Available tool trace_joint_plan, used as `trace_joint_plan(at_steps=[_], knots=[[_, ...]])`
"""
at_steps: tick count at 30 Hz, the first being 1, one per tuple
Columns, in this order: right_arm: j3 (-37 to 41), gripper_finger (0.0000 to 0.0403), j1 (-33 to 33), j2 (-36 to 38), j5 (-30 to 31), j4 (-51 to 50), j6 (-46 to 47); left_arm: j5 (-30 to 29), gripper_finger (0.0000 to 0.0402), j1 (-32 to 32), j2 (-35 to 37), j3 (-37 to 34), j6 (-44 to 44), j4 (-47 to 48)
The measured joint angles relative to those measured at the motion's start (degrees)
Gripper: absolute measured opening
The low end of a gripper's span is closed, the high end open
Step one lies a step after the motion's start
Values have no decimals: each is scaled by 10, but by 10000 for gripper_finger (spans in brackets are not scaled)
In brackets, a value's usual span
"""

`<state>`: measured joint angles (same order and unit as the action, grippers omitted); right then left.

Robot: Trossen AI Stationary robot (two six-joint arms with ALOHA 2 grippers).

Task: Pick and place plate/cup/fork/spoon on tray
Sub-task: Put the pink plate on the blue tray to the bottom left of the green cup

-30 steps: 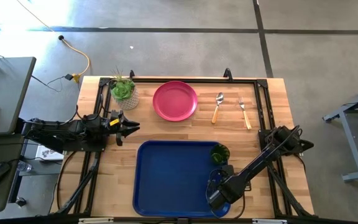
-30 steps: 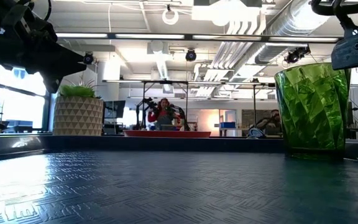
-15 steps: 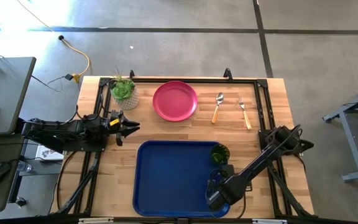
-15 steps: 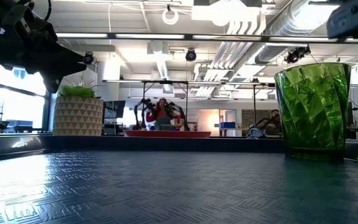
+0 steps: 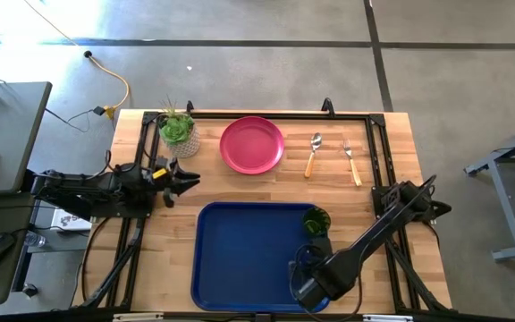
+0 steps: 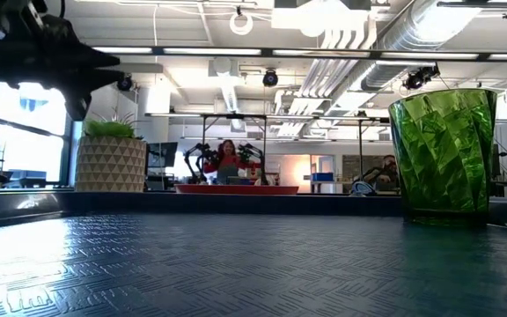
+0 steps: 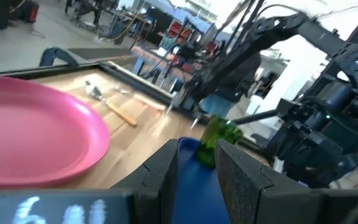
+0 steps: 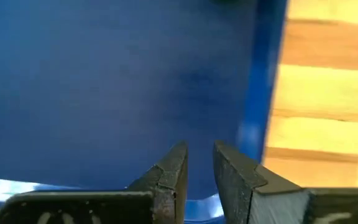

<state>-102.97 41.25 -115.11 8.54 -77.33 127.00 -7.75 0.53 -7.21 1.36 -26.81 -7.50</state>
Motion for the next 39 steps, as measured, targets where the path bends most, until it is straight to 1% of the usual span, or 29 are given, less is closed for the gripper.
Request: trace_joint_plan(at_steps=[3, 7, 10, 13, 15, 19, 22, 26, 33, 39], knots=[[-42, 67, -1, 0, 57, -30, -8, 3, 99, 0, 0, 19, 14, 1], [-95, 67, -8, 0, 130, -90, -15, 3, 99, 0, 0, 57, 71, 4], [-126, 67, -15, 0, 174, -130, -23, 1, 99, 0, -8, 87, 110, 25], [-136, 67, -22, 7, 224, -126, -48, -2, 99, 0, -28, 124, 139, 52], [-136, 67, -29, 16, 259, -129, -49, -6, 99, 0, -48, 150, 154, 65], [-134, 67, -43, 29, 312, -127, -73, -11, 99, -1, -104, 209, 186, 121], [-134, 67, -59, 37, 320, -127, -98, -23, 100, -1, -155, 255, 205, 185], [-134, 67, -85, 52, 334, -127, -150, -37, 100, -2, -234, 315, 245, 241], [-133, 67, -139, 101, 372, -127, -282, -38, 100, -37, -363, 400, 318, 262], [-133, 67, -191, 155, 374, -127, -413, -31, 100, -84, -443, 453, 331, 290]])
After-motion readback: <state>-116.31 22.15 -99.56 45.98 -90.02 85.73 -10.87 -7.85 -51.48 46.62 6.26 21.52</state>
